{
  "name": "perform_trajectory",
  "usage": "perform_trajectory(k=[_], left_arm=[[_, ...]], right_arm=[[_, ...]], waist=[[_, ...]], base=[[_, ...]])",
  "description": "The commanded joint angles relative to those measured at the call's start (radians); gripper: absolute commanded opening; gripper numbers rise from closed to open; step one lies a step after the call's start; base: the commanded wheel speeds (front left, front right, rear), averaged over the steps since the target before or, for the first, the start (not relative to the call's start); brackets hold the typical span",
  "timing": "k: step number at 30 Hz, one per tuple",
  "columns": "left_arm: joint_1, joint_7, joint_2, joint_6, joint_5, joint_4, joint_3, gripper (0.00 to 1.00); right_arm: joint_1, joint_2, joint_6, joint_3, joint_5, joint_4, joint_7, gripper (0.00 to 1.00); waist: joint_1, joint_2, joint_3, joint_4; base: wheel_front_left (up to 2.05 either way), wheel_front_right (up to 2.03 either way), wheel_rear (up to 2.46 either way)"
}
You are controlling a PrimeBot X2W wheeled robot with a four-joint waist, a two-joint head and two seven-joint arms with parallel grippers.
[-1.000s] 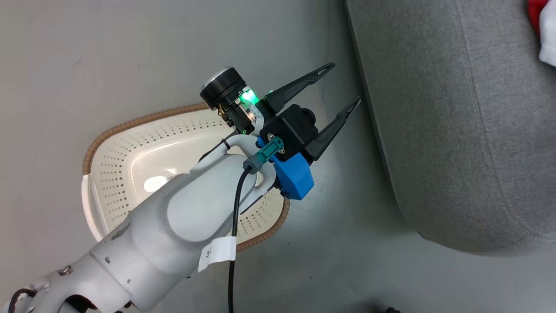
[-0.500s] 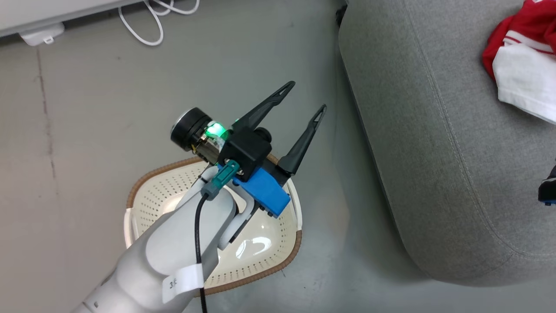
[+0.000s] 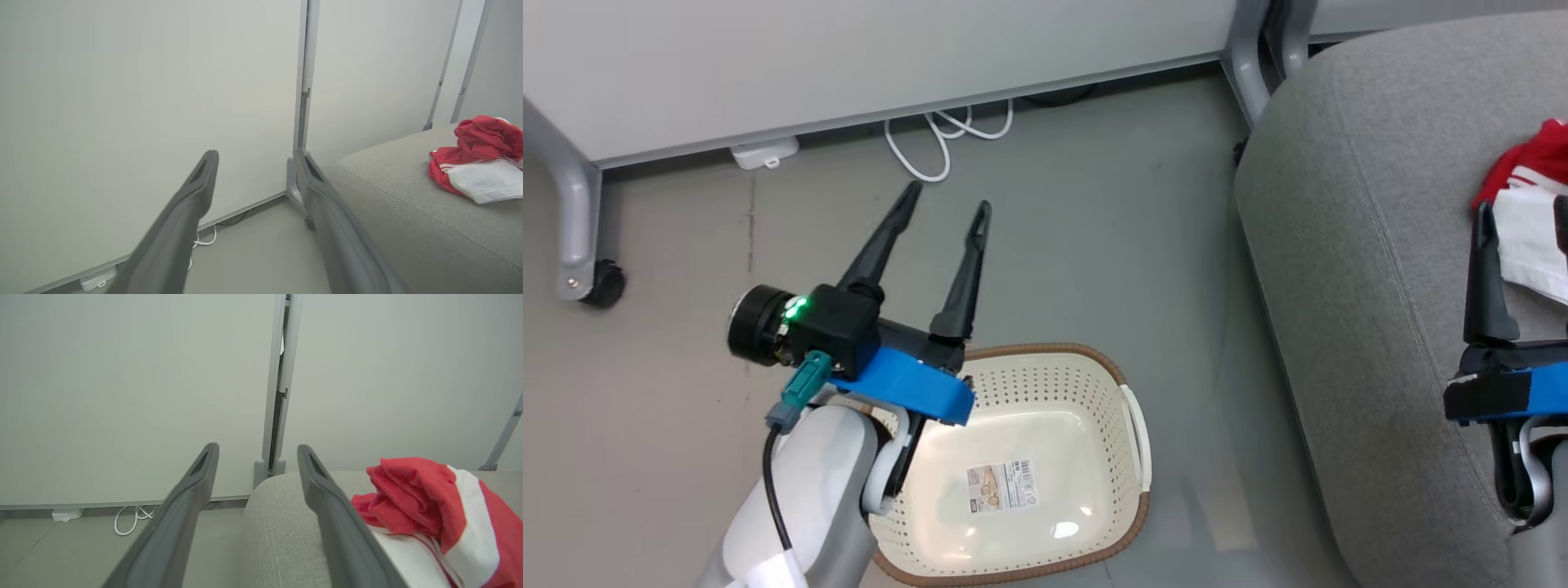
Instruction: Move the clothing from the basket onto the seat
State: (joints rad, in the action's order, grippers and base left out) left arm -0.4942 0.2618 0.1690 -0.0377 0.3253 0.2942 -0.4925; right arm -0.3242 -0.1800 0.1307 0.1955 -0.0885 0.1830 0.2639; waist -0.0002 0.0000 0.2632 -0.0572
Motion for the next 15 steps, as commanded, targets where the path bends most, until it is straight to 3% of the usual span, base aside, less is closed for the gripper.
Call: perform_trajectory(k=[1, 15], left_arm=[[0.026, 0.004, -0.004, -0.002, -0.013, -0.011, 0.039, 1.00], [0.273, 0.004, -0.074, -0.046, -0.105, -0.085, 0.368, 1.00]], right_arm=[[0.021, 0.005, 0.000, -0.006, 0.006, -0.003, 0.001, 1.00], [0.119, 0.050, 0.000, -0.071, -0.005, -0.001, 0.001, 1.00]], waist=[[0.0002, 0.0000, -0.036, 0.038], [0.0002, 0.0000, -0.153, 0.099]], base=[[0.00, 0.00, 0.00], [0.00, 0.00, 0.00]])
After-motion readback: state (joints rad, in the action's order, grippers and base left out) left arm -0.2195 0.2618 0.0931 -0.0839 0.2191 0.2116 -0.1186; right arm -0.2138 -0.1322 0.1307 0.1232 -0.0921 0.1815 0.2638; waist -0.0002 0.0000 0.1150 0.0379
